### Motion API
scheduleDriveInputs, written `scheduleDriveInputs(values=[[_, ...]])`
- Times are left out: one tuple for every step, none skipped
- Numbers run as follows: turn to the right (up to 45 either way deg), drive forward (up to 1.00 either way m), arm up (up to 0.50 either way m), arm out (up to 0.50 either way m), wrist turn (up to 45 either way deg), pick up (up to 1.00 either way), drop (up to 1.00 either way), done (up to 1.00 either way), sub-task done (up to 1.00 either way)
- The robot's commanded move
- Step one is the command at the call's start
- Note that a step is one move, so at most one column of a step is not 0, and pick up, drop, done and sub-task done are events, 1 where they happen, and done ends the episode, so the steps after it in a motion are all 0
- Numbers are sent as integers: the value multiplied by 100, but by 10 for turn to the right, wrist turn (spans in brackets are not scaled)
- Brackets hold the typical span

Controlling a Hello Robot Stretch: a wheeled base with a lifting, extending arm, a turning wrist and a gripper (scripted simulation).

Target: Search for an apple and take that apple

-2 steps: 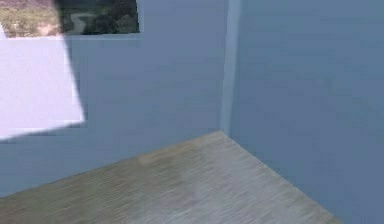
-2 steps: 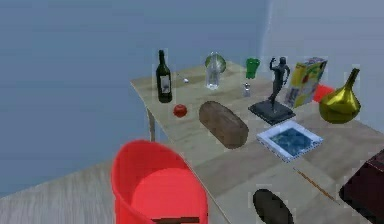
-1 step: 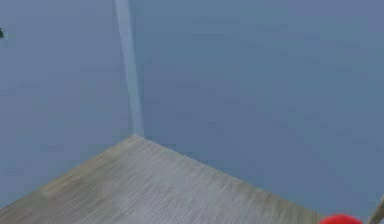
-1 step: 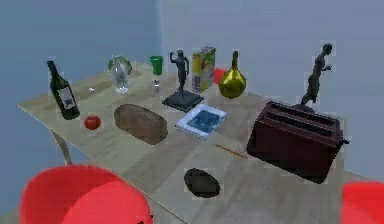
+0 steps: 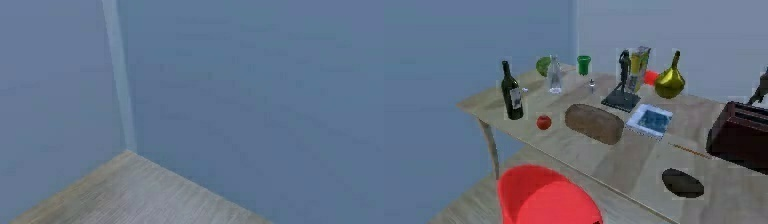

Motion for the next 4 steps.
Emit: scheduleDriveInputs(values=[[210,0,0,0,0,0,0,0,0],[0,35,0,0,0,0,0,0,0],[120,0,0,0,0,0,0,0,0],[0,5,0,0,0,0,0,0,0]])
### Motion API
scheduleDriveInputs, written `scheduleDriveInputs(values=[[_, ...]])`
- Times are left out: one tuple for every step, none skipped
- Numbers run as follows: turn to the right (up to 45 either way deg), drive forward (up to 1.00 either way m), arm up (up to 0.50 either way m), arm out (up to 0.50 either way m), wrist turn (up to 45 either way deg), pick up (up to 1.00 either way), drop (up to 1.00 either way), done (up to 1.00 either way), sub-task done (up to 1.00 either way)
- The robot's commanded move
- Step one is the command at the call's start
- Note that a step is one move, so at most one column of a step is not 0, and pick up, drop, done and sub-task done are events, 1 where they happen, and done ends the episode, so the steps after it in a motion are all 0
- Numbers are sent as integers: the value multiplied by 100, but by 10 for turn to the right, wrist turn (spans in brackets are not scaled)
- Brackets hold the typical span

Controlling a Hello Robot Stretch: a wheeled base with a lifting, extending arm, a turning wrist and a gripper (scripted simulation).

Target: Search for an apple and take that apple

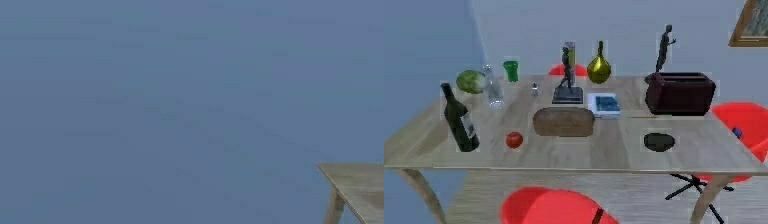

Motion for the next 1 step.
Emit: scheduleDriveInputs(values=[[0,25,0,0,0,0,0,0,0]])
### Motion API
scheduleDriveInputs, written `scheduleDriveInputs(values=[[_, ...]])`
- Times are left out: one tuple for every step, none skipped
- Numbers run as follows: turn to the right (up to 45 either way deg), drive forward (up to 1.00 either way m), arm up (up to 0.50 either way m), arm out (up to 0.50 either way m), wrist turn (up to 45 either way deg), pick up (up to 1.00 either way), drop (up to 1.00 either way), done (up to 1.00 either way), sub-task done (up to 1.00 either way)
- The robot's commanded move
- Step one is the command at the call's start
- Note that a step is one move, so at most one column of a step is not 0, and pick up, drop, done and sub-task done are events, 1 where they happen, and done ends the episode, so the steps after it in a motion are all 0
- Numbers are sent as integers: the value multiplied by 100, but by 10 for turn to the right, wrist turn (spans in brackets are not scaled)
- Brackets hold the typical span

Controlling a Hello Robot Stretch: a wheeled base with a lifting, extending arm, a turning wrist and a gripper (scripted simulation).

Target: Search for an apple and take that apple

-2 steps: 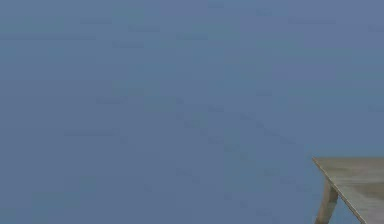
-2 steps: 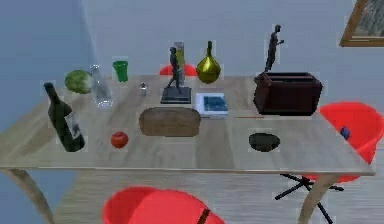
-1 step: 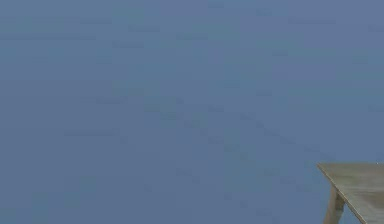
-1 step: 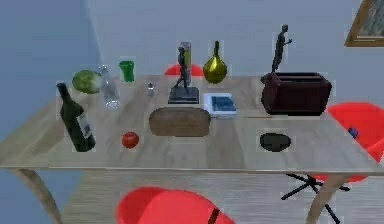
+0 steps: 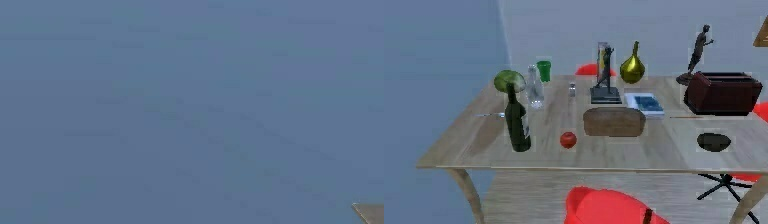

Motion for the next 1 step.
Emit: scheduleDriveInputs(values=[[180,0,0,0,0,0,0,0,0]])
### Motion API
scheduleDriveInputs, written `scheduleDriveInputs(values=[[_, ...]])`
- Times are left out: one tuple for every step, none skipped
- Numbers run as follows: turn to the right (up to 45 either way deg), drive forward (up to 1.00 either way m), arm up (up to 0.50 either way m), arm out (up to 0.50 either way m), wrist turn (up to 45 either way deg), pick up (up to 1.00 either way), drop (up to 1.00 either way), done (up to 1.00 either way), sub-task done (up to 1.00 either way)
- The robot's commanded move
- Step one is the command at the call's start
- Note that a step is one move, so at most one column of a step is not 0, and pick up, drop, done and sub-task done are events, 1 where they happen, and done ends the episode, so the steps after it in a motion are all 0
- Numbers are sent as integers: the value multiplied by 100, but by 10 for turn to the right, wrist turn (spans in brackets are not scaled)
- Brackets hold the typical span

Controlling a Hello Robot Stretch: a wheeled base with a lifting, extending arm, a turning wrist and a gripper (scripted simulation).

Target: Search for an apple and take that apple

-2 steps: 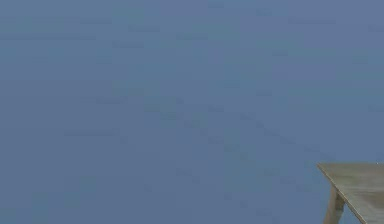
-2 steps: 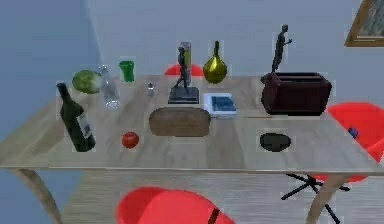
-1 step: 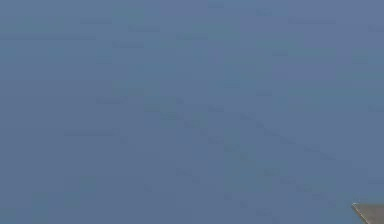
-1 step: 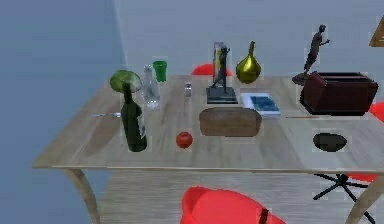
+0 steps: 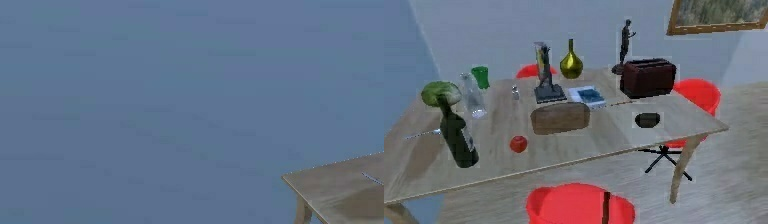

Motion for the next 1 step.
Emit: scheduleDriveInputs(values=[[0,5,0,0,0,0,0,0,0]])
